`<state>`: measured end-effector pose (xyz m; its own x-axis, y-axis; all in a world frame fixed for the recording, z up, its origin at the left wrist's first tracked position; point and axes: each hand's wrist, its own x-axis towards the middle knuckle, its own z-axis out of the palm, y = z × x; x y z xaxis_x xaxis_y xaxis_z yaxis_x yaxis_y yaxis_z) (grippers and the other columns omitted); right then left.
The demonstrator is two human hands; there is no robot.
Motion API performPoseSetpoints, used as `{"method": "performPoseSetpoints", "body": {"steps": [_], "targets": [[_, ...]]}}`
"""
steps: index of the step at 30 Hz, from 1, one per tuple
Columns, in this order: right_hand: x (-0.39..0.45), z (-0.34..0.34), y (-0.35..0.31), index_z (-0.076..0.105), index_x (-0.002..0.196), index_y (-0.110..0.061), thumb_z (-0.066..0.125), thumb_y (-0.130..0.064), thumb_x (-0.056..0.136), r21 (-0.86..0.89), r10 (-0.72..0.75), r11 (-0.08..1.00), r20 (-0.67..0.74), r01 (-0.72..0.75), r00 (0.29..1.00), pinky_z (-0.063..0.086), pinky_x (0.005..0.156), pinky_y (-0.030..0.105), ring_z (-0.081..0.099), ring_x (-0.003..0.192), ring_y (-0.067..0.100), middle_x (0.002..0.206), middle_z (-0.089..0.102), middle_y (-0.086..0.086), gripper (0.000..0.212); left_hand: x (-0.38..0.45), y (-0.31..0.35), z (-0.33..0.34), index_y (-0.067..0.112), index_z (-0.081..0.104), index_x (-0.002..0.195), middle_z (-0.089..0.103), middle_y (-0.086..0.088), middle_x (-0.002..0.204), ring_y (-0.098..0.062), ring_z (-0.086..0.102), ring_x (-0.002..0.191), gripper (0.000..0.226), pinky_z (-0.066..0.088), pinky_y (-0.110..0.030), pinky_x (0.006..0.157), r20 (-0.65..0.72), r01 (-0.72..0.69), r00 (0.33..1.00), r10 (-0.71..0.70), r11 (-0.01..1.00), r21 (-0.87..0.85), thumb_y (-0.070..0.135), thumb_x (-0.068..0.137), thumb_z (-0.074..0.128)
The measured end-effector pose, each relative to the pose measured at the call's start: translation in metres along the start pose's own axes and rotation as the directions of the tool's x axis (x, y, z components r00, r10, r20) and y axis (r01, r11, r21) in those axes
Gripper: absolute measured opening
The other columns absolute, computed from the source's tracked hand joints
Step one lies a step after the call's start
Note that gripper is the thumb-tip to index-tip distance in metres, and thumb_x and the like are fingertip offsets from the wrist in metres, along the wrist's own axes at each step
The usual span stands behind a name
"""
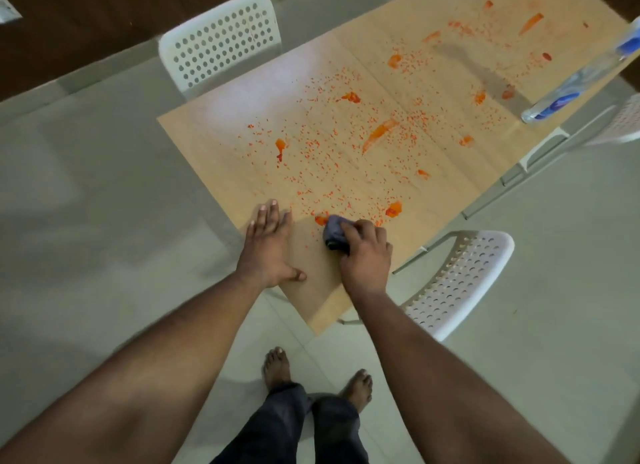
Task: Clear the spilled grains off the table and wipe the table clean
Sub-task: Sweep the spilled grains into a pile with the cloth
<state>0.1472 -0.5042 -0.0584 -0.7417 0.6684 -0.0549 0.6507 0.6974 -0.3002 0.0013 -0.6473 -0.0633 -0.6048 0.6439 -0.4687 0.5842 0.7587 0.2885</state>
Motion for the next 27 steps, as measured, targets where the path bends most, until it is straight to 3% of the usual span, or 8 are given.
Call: {"method": "performPoseSetpoints", "body": {"steps": [3, 8, 11, 13, 16, 19, 23, 27], "targets": [[0.018, -0.011, -0.006, 0.063, 0.138, -0.019, 0.064, -0.005, 0.085, 0.064, 0.042, 0.997, -0.074, -0.037, 0.996, 0.052, 0.072, 0.044, 0.052, 0.109, 0.035, 0.124, 0.062, 0.006, 0.055, 0.004, -0.003, 0.0, 0.027, -0.019, 0.166, -0.038, -0.004, 0.168, -0.027, -0.034, 0.155, 0.154, -0.012, -0.045, 0.126, 0.008, -0.003, 1.0, 0.003, 1.0, 0.013, 0.072, 0.063, 0.087], [-0.019, -0.001, -0.021, 0.064, 0.135, -0.016, 0.063, -0.009, 0.082, -0.003, -0.147, 0.989, -0.122, 0.148, 0.981, 0.053, 0.063, 0.04, 0.056, 0.102, 0.033, 0.12, 0.062, 0.008, 0.054, 0.006, -0.008, 0.0, 0.029, -0.023, 0.163, -0.039, -0.004, 0.167, -0.026, -0.035, 0.154, 0.152, -0.011, -0.046, 0.128, 0.022, -0.024, 0.999, 0.024, 0.999, -0.025, 0.069, 0.066, 0.087], [-0.047, 0.022, -0.028, 0.064, 0.134, -0.02, 0.053, -0.023, 0.089, -0.069, -0.282, 0.957, -0.002, 0.281, 0.959, 0.055, 0.071, 0.045, 0.056, 0.103, 0.033, 0.122, 0.059, 0.007, 0.046, 0.007, -0.01, 0.0, 0.025, -0.019, 0.165, -0.04, -0.006, 0.166, -0.028, -0.038, 0.153, 0.134, -0.013, -0.047, 0.129, 0.02, -0.059, 0.998, 0.06, 0.998, -0.026, 0.036, 0.081, 0.085], [-0.047, 0.03, -0.031, 0.063, 0.134, -0.023, 0.051, -0.028, 0.088, -0.084, -0.287, 0.954, 0.034, 0.289, 0.957, 0.054, 0.077, 0.045, 0.055, 0.106, 0.034, 0.124, 0.058, 0.006, 0.047, 0.009, -0.01, 0.001, 0.022, -0.019, 0.166, -0.04, -0.007, 0.166, -0.029, -0.038, 0.152, 0.13, -0.012, -0.048, 0.129, 0.008, -0.061, 0.998, 0.061, 0.998, -0.011, 0.024, 0.082, 0.082], [-0.012, 0.029, -0.038, 0.065, 0.135, -0.021, 0.045, -0.033, 0.083, -0.067, -0.231, 0.97, 0.042, 0.233, 0.972, 0.052, 0.083, 0.046, 0.054, 0.109, 0.036, 0.124, 0.059, 0.009, 0.057, 0.013, -0.013, 0.004, 0.025, -0.024, 0.163, -0.042, -0.005, 0.165, -0.029, -0.039, 0.152, 0.148, -0.015, -0.048, 0.128, 0.015, -0.069, 0.997, 0.069, 0.997, -0.027, 0.046, 0.072, 0.091], [0.039, 0.019, -0.043, 0.064, 0.136, -0.019, 0.051, -0.021, 0.089, -0.062, -0.119, 0.991, 0.036, 0.121, 0.992, 0.052, 0.088, 0.049, 0.051, 0.112, 0.037, 0.127, 0.058, 0.01, 0.049, 0.015, -0.014, 0.005, 0.024, -0.026, 0.162, -0.042, -0.004, 0.166, -0.027, -0.04, 0.152, 0.161, -0.015, -0.049, 0.128, 0.018, -0.058, 0.998, 0.059, 0.997, -0.047, 0.075, 0.059, 0.087], [0.075, 0.004, -0.045, 0.062, 0.137, -0.018, 0.06, -0.008, 0.091, -0.018, -0.017, 1.0, 0.01, 0.017, 1.0, 0.052, 0.088, 0.051, 0.049, 0.112, 0.035, 0.126, 0.055, 0.009, 0.048, 0.015, -0.013, 0.005, 0.019, -0.02, 0.165, -0.035, -0.003, 0.169, -0.026, -0.037, 0.154, 0.159, -0.013, -0.049, 0.128, -0.015, -0.052, 0.999, 0.051, 0.996, -0.067, 0.079, 0.059, 0.084], [0.043, -0.002, -0.038, 0.062, 0.137, -0.015, 0.064, -0.006, 0.082, -0.043, -0.09, 0.995, -0.055, 0.088, 0.994, 0.052, 0.078, 0.046, 0.051, 0.107, 0.034, 0.123, 0.057, 0.01, 0.056, 0.012, -0.007, 0.002, 0.015, -0.017, 0.165, -0.028, -0.007, 0.172, -0.027, -0.029, 0.158, 0.161, -0.009, -0.05, 0.13, -0.048, -0.021, 0.999, 0.019, 0.999, -0.041, 0.084, 0.057, 0.08]]}}
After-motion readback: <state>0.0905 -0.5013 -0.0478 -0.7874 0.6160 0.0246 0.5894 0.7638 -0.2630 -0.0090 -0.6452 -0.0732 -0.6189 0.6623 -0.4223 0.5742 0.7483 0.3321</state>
